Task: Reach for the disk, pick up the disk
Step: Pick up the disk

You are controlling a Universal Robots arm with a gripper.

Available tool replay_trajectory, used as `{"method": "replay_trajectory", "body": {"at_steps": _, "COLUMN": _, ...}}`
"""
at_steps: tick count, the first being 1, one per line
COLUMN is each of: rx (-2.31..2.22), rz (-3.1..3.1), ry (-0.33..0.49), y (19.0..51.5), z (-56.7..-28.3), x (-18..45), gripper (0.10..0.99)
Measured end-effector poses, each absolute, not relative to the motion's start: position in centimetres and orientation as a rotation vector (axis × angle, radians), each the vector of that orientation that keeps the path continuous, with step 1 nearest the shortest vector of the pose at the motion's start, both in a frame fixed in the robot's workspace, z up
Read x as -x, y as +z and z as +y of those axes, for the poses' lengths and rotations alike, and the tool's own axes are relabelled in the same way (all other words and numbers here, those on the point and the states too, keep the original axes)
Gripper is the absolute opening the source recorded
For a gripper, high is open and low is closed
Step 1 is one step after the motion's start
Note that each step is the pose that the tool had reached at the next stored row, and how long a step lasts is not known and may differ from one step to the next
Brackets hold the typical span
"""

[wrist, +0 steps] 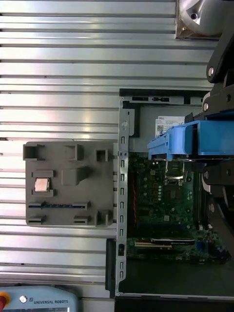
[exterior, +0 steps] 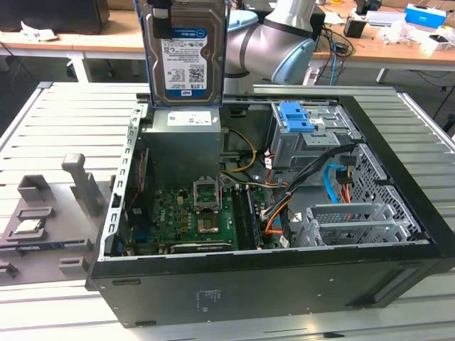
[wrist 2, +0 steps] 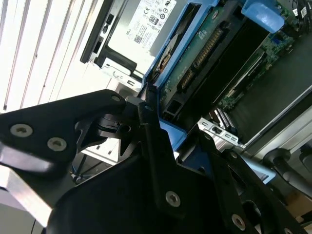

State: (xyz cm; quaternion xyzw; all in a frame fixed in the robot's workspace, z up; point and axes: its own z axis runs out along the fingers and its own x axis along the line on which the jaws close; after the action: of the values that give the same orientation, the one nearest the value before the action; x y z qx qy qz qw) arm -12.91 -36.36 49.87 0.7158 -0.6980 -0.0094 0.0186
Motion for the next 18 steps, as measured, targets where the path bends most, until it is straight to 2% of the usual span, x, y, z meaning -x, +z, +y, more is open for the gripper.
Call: {"method": "replay_trajectory", "body": {"at_steps": 18, "rx": -2.223, "rz": -2.167, "ry": -0.029, "y": 49.9, "z": -36.4, "x": 6.6, "gripper": 0.365}}
